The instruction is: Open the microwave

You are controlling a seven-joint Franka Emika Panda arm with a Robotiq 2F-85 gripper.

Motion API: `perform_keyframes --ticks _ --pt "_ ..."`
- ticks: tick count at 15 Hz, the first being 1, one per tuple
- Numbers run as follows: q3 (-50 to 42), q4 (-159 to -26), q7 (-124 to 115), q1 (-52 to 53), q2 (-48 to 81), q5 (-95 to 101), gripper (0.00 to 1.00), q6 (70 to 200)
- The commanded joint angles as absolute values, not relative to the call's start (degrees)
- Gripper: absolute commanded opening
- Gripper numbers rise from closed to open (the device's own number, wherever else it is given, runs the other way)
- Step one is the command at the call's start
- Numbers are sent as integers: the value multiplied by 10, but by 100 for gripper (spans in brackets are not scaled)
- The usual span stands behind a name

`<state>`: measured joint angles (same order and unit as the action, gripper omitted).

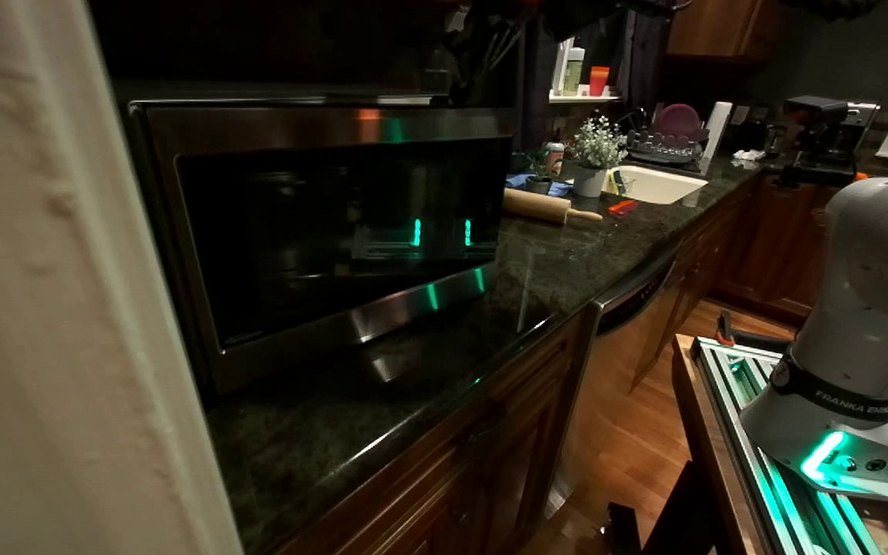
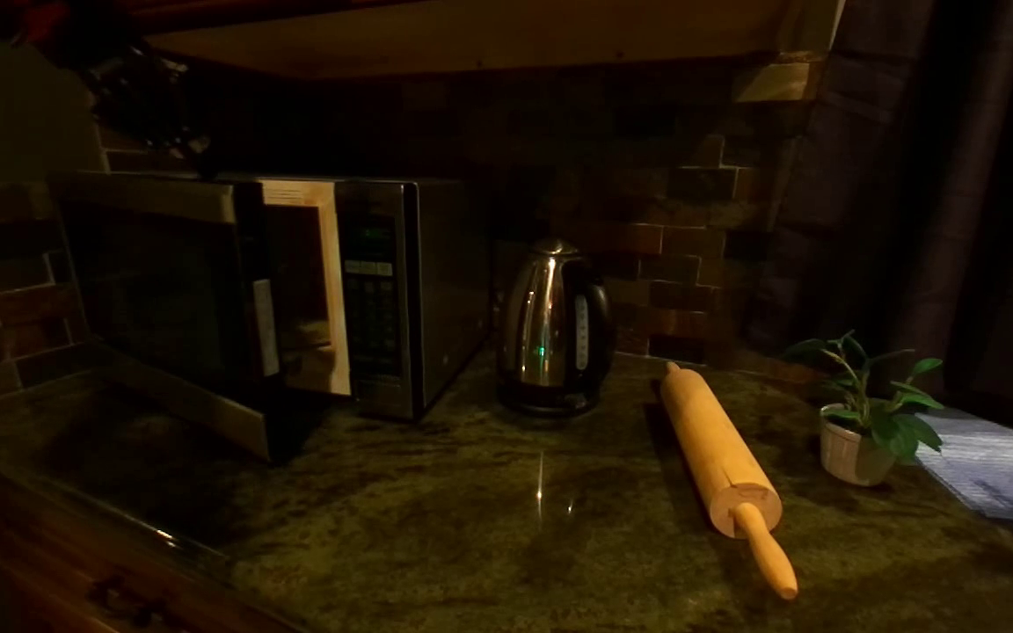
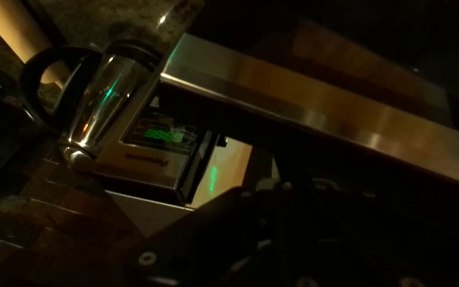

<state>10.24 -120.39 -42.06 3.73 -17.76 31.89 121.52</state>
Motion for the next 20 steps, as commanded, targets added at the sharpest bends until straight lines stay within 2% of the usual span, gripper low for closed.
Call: perform_keyframes --ticks 1,10,20 --pt "103 -1200 -339 49 -203 227 0 1132" --pt "96 -1175 -268 33 -240 131 0 1011" --pt "98 -1190 -224 54 -194 50 0 1099"
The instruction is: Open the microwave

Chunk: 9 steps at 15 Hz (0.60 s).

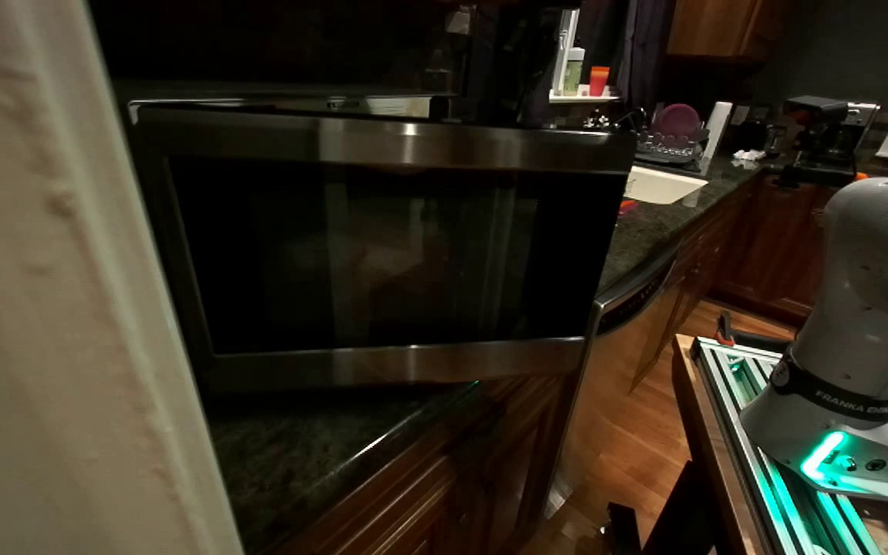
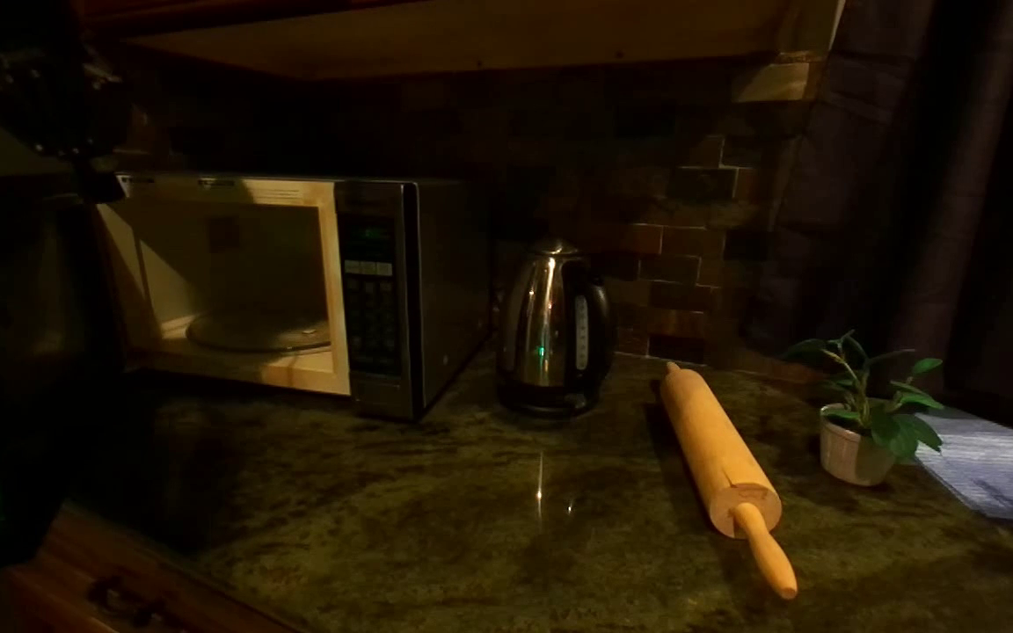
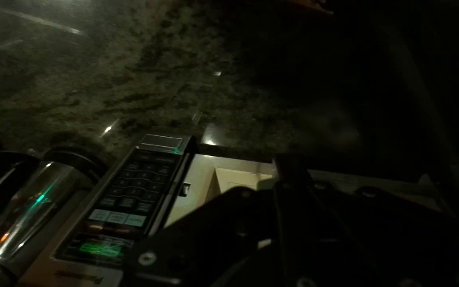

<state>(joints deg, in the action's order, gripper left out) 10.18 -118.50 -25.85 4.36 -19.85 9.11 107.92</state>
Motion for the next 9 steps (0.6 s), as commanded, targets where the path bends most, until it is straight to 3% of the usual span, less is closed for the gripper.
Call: perform_keyframes --ticks 1,9 --pt "96 -1191 -209 59 -193 34 0 1104" --pt "86 -1186 -63 93 -192 -102 0 1089"
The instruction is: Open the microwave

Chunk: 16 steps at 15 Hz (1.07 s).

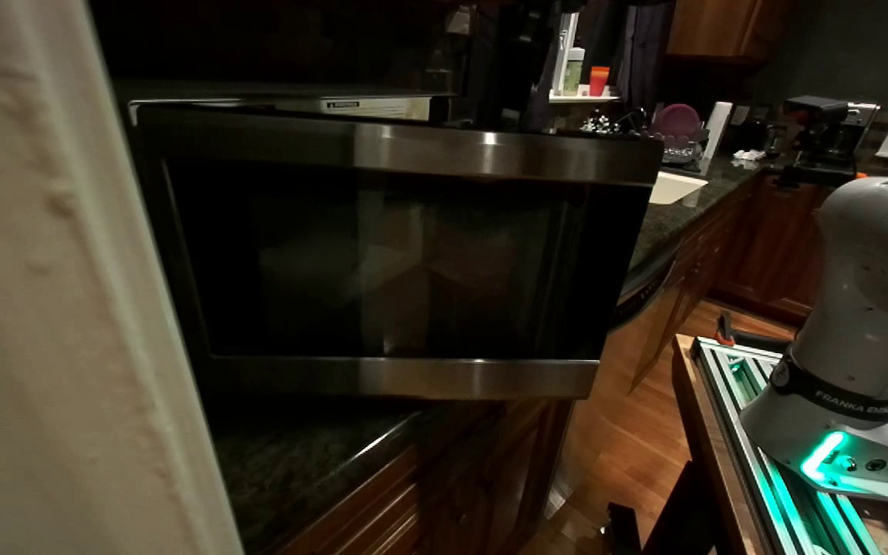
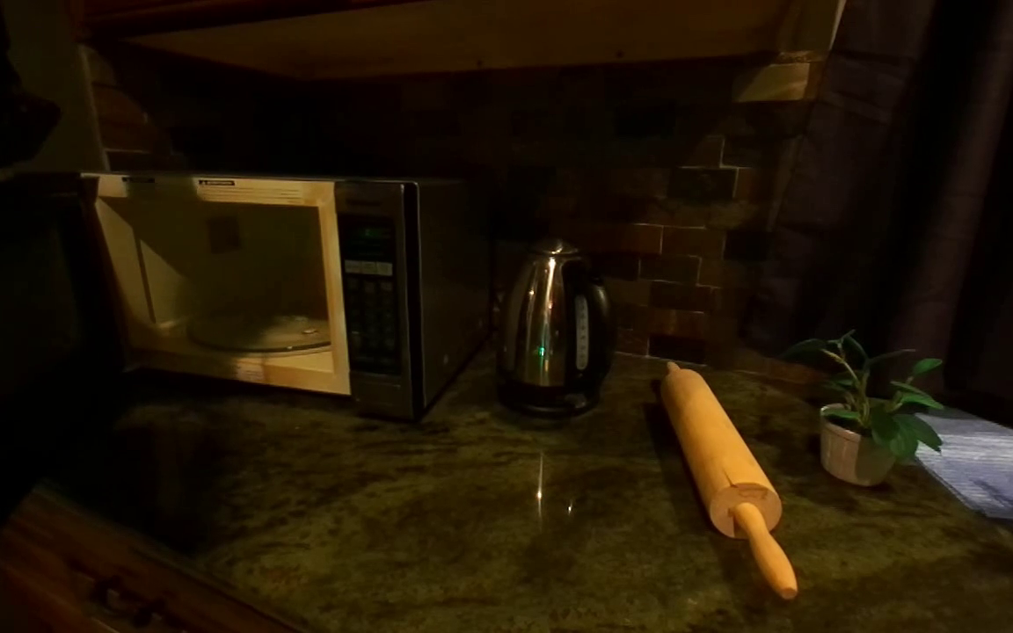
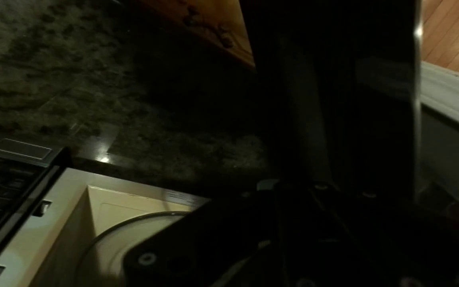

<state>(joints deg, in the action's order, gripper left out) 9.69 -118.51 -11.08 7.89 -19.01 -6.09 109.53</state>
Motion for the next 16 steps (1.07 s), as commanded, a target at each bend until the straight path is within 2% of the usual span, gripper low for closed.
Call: perform_keyframes --ticks 1,16 --pt "84 -1184 -44 98 -191 -116 0 1084" --pt "77 -1168 85 129 -188 -234 0 1028"
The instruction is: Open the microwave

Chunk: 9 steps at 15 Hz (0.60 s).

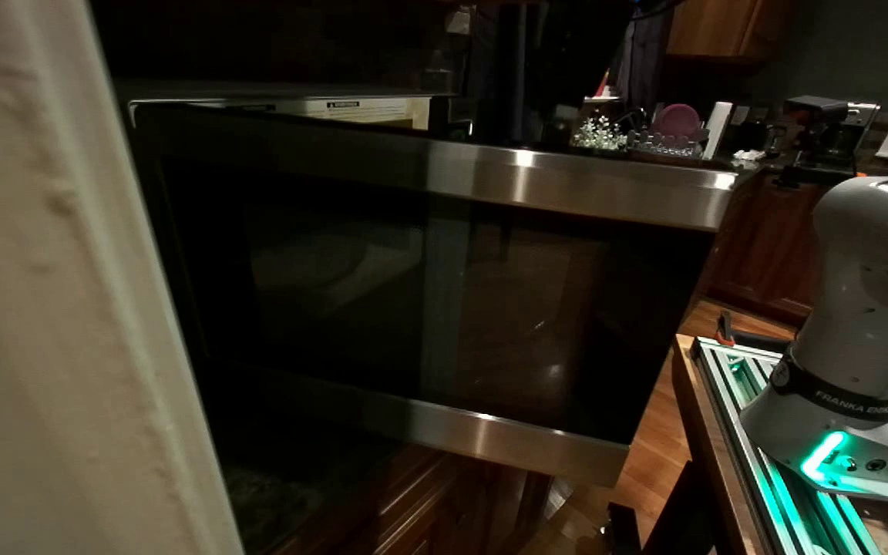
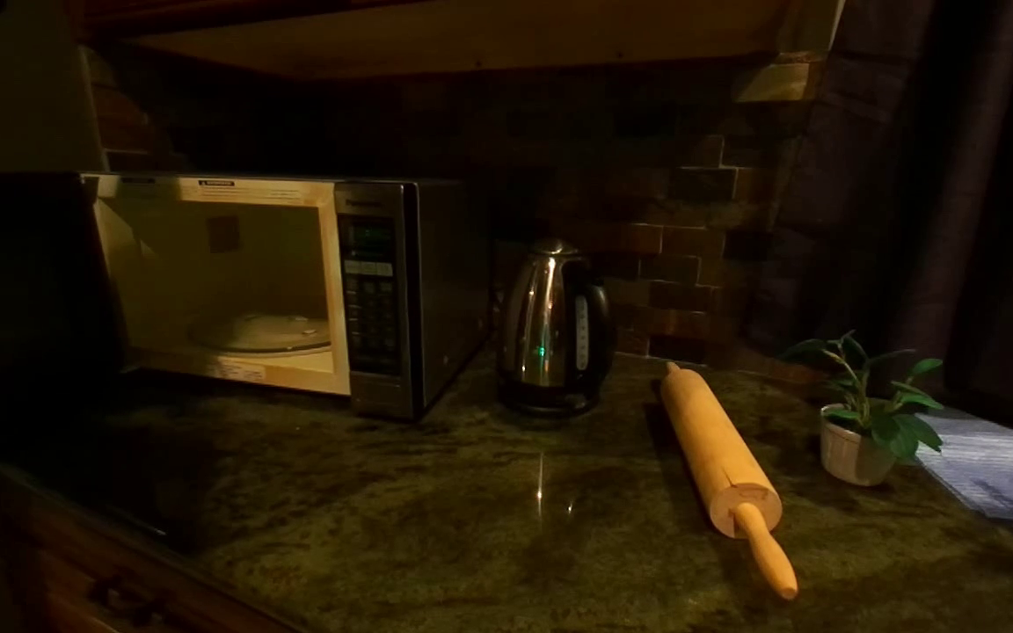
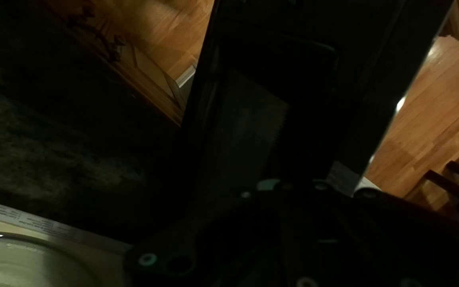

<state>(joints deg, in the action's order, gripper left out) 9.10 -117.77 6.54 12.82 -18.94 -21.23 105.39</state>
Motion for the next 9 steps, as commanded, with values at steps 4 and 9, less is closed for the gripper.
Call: perform_keyframes --ticks 4,9 --pt "94 -1173 18 99 -196 -135 0 1034" --pt "112 -1183 -72 77 -198 -12 0 1044"
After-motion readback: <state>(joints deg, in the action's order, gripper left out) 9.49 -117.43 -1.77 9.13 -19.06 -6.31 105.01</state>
